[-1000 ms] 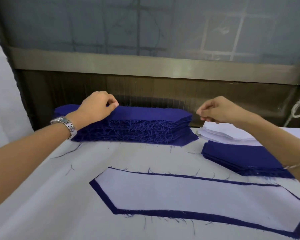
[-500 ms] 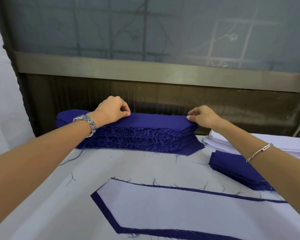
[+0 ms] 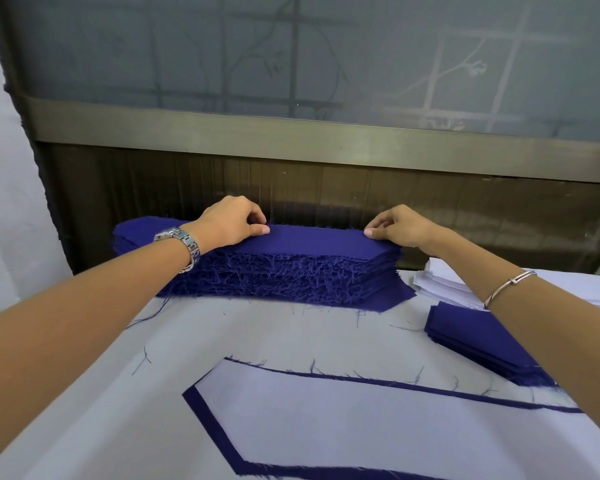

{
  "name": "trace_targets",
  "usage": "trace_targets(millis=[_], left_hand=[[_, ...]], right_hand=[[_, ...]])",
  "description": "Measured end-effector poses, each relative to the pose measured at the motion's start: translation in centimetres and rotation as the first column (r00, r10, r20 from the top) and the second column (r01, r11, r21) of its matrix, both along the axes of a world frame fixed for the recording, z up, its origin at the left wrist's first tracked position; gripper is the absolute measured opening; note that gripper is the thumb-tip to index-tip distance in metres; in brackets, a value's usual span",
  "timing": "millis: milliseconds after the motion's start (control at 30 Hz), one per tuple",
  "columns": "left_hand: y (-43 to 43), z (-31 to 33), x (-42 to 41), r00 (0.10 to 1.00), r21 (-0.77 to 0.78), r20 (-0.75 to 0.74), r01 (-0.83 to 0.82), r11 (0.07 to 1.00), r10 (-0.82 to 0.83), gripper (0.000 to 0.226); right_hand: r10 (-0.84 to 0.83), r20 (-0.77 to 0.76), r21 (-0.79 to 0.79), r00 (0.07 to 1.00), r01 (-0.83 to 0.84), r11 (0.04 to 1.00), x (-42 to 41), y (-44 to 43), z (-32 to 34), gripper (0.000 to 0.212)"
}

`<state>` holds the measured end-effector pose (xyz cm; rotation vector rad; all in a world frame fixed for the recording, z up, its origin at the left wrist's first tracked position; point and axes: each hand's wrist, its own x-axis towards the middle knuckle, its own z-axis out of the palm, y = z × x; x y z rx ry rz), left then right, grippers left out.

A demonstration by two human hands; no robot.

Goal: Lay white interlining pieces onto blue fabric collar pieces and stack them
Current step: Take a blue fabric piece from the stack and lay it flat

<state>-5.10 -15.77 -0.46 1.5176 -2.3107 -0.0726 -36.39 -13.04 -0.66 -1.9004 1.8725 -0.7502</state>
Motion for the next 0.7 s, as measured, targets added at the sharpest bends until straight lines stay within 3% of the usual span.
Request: trace_targets(millis=[133,300,433,700], left_hand=[[-0.08,0.18,0.0,0.999,0.076,0.03,-0.026,0.997,0.024,0.048],[-0.22,0.11,-0.28,0.999,0.109,0.041,-0.035,0.993,0.03,0.044],[-0.23,0.03,-0.35,0.998,0.106,0.042,-0.039,0.994,0.035,0.042],[0.04,-0.16,-0.55,0.998,0.11,0.039,-0.044,0.993,0.04,0.04]], right_hand=[[0.046,-0.018,-0.027,0.999,-0.047,0.999,-0.15,-0.28,0.0,0.004],[0.073,-0.039,-0.031,0.997,-0.075,0.997,-0.09,-0.66,0.03,0.006],[0.076,-0.071,0.022,0.995,-0.075,0.997,-0.45,-0.79,0.06,0.02],[0.086,-0.187,0.027,0.979,-0.083,0.996,-0.71,-0.39,0.42,0.026]])
